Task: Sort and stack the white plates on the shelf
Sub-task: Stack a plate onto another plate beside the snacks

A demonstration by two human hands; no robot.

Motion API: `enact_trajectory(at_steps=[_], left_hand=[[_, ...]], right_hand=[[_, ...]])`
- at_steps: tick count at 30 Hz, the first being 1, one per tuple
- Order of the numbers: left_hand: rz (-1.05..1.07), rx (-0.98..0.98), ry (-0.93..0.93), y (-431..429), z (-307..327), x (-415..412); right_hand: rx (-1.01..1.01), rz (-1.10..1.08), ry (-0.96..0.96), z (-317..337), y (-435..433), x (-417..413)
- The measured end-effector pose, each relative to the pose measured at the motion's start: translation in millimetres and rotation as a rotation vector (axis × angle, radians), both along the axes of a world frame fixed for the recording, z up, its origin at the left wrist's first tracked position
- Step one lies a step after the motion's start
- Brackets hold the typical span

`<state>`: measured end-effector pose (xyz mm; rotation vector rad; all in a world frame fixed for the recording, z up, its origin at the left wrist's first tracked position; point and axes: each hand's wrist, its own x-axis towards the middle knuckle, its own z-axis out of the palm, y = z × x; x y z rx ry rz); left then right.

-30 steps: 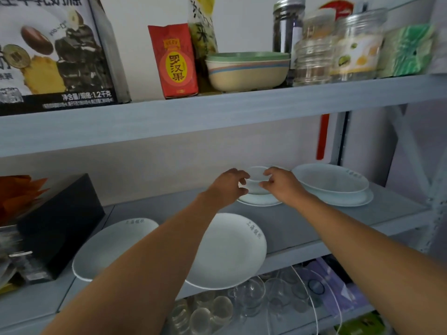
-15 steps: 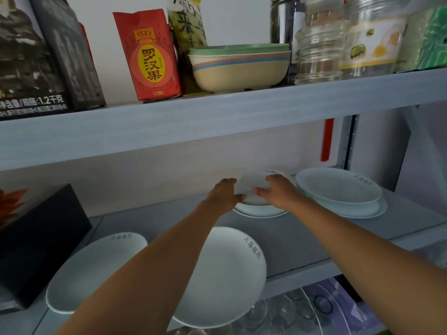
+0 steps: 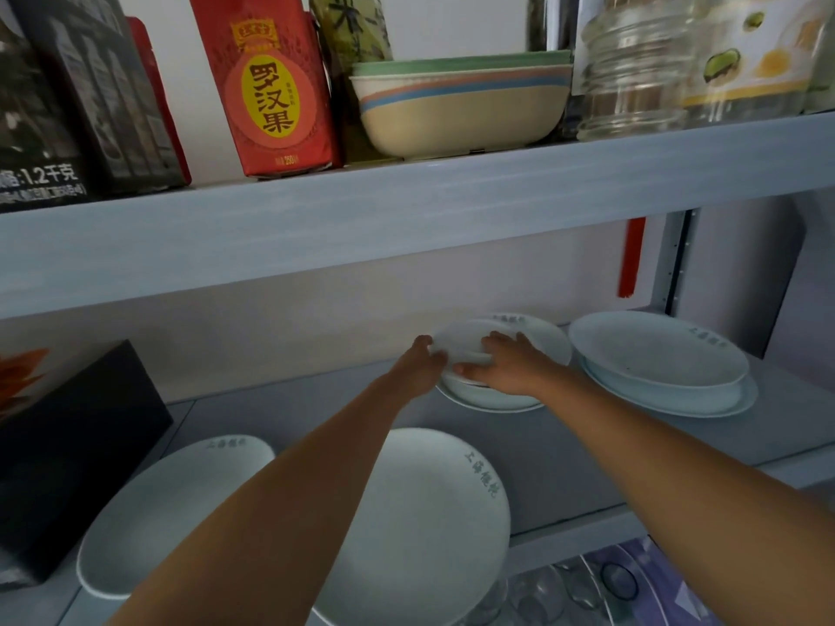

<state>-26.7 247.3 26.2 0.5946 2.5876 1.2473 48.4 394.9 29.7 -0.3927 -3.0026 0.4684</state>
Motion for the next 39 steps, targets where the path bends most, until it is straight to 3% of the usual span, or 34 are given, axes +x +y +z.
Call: enact_trajectory(at_steps=[7, 10, 15, 17, 21, 26, 30, 33, 36, 39], left_hand=[[0.163, 0.244, -0.079, -12.0, 6.8, 1.2], [0.223, 0.363, -0.201, -22.8, 17.9, 7.5], [0.201, 0.609, -0.261, -40.3, 37.0, 17.6], [0.206, 0.720, -0.212, -41.3, 50.5, 26.1], [0.194, 0.777, 0.090, -45.0, 87.7, 50.8], [0.134, 0.719, 0.309, -83.6, 112.6, 74.5], [0.380, 0.377, 0.489, -137.8, 96.3, 68.1], [0.568, 0.222, 0.331, -185.4, 81.4, 56.7], [0.554, 0.322, 0.050, -222.2, 74.2, 51.6], [0.602, 0.318, 0.058, -248.7, 76.9, 60.3]], right_hand=[[0.052, 0.066, 0.040, -4.4, -19.7, 7.6], [0.107, 0.106, 0.051, -4.2, -28.6, 12.0], [0.206, 0.051, 0.304, 11.8, -48.6, 30.3], [0.266, 0.018, 0.385, 21.7, -57.0, 34.9], [0.297, -0.036, 0.578, 43.1, -78.8, 45.4], [0.133, -0.093, 0.686, 76.6, -112.7, 51.1], [-0.226, -0.182, 0.673, 92.1, -140.4, 47.0], [-0.552, -0.169, 0.607, 99.1, -155.8, 38.1], [-0.723, -0.129, 0.525, 101.5, -175.8, 31.1], [-0.884, -0.099, 0.451, 102.5, -200.7, 28.5]])
